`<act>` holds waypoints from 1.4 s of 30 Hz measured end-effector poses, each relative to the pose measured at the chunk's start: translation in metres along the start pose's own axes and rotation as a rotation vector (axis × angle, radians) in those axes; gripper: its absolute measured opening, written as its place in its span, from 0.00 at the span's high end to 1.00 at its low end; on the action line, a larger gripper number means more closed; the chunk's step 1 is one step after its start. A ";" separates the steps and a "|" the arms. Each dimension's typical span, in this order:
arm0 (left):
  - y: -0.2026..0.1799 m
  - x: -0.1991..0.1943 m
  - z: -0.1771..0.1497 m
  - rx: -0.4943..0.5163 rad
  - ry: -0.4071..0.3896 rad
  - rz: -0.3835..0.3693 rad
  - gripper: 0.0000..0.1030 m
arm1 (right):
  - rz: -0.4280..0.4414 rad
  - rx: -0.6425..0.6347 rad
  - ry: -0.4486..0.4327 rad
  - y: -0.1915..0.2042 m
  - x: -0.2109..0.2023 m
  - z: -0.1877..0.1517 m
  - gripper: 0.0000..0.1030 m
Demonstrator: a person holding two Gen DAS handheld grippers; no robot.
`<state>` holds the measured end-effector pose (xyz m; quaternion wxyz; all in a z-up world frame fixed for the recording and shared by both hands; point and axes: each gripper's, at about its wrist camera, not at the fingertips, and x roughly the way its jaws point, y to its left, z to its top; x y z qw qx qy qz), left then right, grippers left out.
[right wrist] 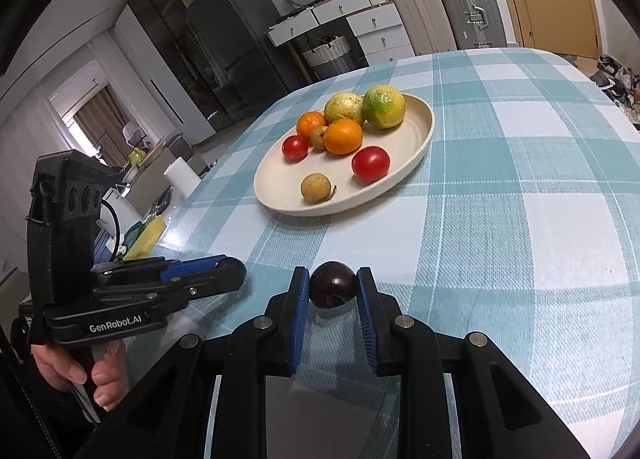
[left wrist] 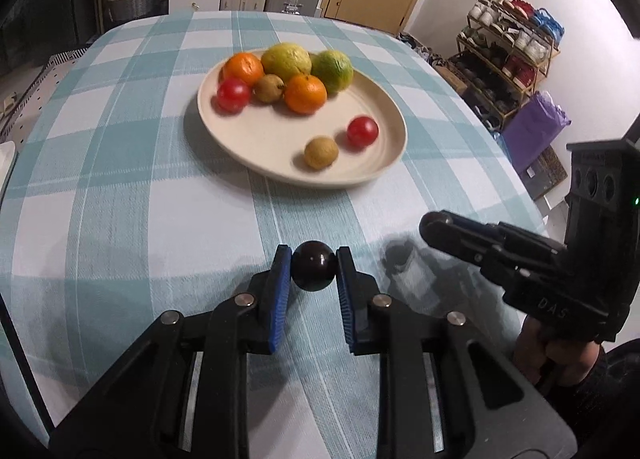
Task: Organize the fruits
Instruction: 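Carry both plums onto the cream plate and open both tools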
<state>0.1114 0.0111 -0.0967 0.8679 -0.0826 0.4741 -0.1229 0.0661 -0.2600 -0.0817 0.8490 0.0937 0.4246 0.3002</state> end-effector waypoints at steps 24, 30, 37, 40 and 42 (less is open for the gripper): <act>0.024 0.040 0.100 -0.070 -0.038 0.007 0.81 | -0.057 -0.046 -0.014 -0.003 0.036 0.097 0.76; 0.033 0.055 0.112 -0.080 -0.026 0.017 0.81 | -0.092 -0.031 0.004 -0.017 0.053 0.118 0.76; 0.039 0.069 0.119 -0.079 -0.016 0.013 0.81 | -0.084 -0.028 0.031 -0.022 0.072 0.124 0.76; 0.041 0.074 0.119 -0.084 -0.011 0.008 0.81 | -0.080 -0.035 0.040 -0.022 0.078 0.125 0.76; 0.041 0.077 0.120 -0.085 -0.006 0.007 0.81 | -0.085 -0.041 0.043 -0.021 0.081 0.126 0.76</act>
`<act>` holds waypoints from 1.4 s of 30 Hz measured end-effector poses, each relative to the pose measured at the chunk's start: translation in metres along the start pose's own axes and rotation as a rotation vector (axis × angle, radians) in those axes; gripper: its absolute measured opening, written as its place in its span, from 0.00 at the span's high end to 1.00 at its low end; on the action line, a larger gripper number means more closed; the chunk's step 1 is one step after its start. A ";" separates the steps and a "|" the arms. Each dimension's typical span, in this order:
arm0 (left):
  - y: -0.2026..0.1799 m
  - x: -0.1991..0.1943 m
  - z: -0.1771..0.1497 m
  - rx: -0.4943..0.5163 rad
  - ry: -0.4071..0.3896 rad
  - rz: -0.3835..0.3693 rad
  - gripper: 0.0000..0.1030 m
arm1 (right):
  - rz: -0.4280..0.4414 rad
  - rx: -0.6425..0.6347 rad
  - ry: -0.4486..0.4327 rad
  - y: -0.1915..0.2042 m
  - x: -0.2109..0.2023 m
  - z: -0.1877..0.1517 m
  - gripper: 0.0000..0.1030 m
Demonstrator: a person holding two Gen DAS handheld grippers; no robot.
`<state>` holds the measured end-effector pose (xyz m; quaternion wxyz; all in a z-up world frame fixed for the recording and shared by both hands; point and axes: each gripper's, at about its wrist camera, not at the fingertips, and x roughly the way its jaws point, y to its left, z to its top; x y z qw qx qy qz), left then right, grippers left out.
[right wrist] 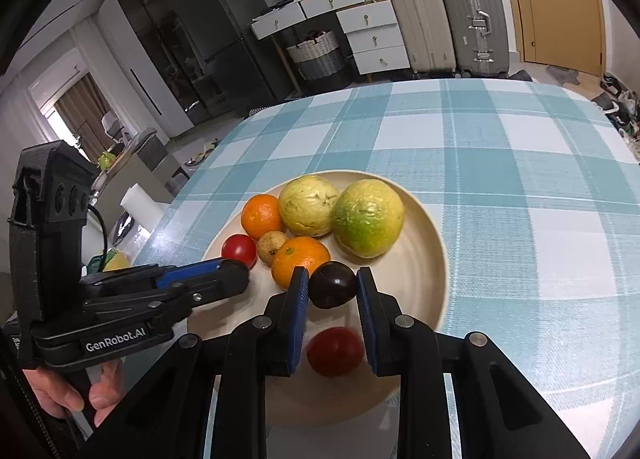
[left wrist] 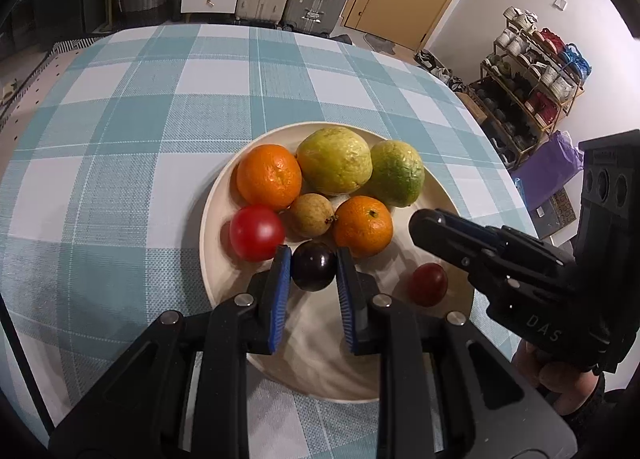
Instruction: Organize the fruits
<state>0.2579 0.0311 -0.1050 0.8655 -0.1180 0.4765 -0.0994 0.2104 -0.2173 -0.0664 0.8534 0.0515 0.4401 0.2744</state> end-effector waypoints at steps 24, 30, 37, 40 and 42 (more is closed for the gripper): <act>0.002 -0.029 -0.001 -0.026 -0.084 0.001 0.48 | -0.014 0.023 -0.113 0.001 -0.033 0.001 0.28; -0.007 -0.057 -0.014 -0.010 -0.128 0.019 0.40 | -0.041 0.034 -0.125 0.001 -0.051 -0.011 0.27; -0.023 -0.096 -0.029 0.034 -0.247 0.081 0.24 | -0.077 0.025 -0.215 0.010 -0.082 -0.026 0.14; -0.032 -0.115 -0.036 0.050 -0.310 0.124 0.19 | -0.094 0.005 -0.271 0.017 -0.097 -0.031 0.09; -0.038 -0.126 -0.039 0.064 -0.349 0.151 0.18 | -0.098 -0.018 -0.320 0.024 -0.110 -0.035 0.07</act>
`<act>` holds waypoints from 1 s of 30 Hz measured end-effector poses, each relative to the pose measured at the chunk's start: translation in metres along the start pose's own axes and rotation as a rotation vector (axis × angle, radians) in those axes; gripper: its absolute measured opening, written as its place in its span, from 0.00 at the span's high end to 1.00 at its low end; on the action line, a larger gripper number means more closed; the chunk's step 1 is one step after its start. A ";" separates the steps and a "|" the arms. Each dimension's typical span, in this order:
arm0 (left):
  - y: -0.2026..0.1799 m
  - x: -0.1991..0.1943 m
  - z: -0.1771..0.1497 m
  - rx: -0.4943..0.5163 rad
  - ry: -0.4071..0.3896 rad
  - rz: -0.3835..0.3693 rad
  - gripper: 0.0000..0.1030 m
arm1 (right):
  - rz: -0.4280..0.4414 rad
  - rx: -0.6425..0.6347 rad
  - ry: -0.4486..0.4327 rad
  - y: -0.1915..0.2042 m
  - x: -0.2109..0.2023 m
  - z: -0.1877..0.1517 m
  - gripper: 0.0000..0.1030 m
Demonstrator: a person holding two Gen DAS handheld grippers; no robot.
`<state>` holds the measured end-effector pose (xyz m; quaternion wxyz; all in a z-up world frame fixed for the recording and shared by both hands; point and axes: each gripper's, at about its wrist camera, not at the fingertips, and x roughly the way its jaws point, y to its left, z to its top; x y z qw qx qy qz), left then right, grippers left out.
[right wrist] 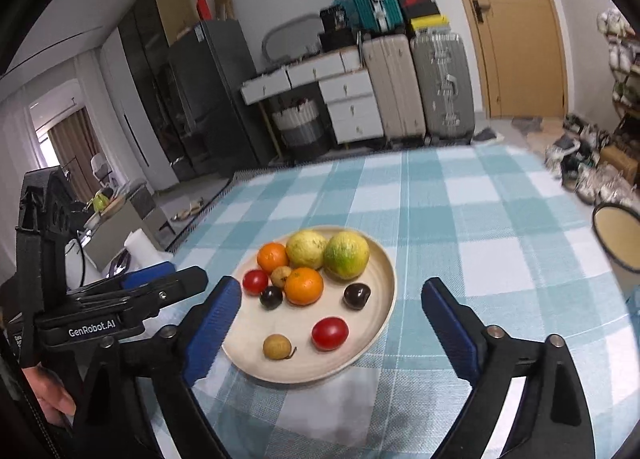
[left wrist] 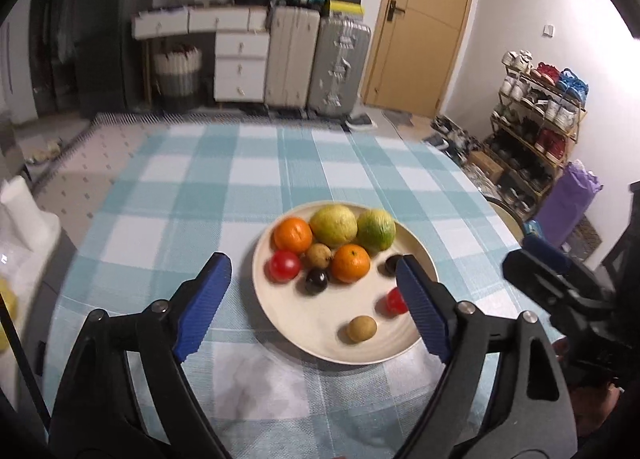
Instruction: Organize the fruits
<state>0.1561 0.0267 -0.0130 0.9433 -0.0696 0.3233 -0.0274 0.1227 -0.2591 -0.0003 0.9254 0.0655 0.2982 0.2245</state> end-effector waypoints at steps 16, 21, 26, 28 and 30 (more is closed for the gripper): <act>-0.013 -0.090 -0.016 0.062 -0.339 0.089 0.01 | -0.063 -0.160 -0.363 0.038 -0.080 -0.007 0.00; -0.008 -0.099 -0.020 0.072 -0.404 0.134 0.01 | -0.104 -0.218 -0.410 0.045 -0.090 -0.018 0.00; -0.007 -0.108 -0.032 0.084 -0.466 0.187 0.01 | -0.128 -0.243 -0.413 0.047 -0.091 -0.029 0.00; -0.008 -0.109 -0.038 0.099 -0.468 0.194 0.01 | -0.132 -0.239 -0.414 0.046 -0.090 -0.032 0.00; -0.008 -0.109 -0.044 0.097 -0.468 0.188 0.01 | -0.135 -0.238 -0.411 0.044 -0.088 -0.034 0.00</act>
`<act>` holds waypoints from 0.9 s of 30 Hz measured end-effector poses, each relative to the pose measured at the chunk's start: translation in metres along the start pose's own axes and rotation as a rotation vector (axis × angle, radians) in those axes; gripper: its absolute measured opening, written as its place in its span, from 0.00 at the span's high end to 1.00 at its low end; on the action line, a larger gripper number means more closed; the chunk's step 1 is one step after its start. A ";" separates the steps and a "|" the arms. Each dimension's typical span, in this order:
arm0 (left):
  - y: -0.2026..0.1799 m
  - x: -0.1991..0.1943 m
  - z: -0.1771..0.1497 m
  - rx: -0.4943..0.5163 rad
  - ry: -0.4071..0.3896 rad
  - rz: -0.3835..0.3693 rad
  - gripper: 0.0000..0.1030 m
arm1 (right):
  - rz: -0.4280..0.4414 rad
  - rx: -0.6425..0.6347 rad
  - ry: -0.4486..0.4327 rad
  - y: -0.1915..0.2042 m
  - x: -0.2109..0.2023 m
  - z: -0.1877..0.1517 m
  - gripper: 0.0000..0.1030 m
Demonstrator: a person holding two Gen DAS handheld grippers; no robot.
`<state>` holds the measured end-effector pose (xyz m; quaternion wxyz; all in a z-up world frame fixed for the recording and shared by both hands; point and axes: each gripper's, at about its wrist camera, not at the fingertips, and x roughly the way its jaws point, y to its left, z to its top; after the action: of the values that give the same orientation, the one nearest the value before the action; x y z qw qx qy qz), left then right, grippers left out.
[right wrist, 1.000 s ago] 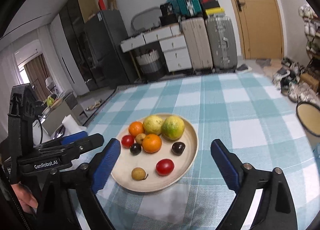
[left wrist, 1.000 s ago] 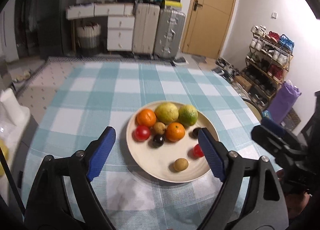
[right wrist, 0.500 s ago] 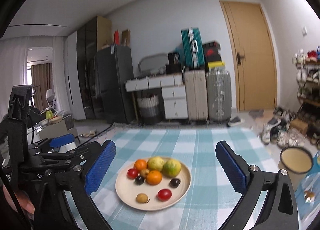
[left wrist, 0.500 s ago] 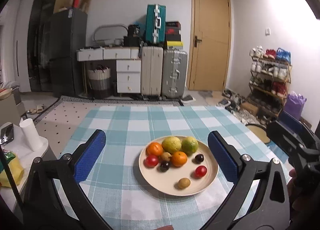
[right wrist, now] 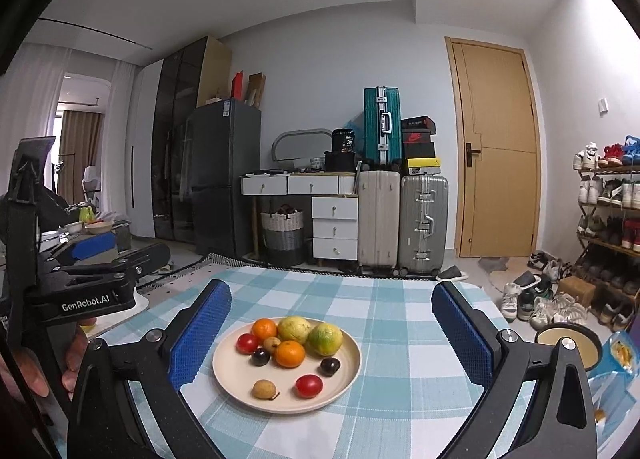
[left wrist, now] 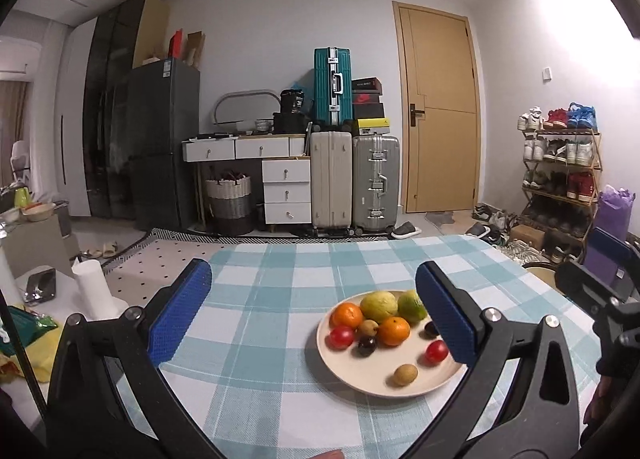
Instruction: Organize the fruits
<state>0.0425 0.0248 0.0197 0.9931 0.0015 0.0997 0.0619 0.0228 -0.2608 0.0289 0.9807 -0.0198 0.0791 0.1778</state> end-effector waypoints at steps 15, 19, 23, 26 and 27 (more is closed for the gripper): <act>0.021 0.035 -0.055 -0.080 0.082 0.027 0.01 | -0.038 -0.020 0.009 -0.006 0.008 -0.034 0.00; 0.020 0.036 -0.060 -0.063 0.065 0.022 0.01 | -0.039 -0.022 0.022 -0.006 0.008 -0.038 0.00; 0.020 0.042 -0.065 -0.064 0.088 0.012 0.01 | -0.046 -0.034 0.030 -0.006 0.008 -0.044 0.00; 0.020 0.048 -0.066 -0.073 0.105 0.006 0.01 | -0.037 -0.019 0.052 -0.009 0.012 -0.045 0.00; 0.020 0.050 -0.066 -0.072 0.116 -0.003 0.01 | -0.031 -0.011 0.056 -0.011 0.013 -0.045 0.00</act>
<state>0.0752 0.0503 -0.0541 0.9852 -0.0378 0.1547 0.0639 0.0318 -0.2696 -0.0178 0.9806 -0.0315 0.1053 0.1622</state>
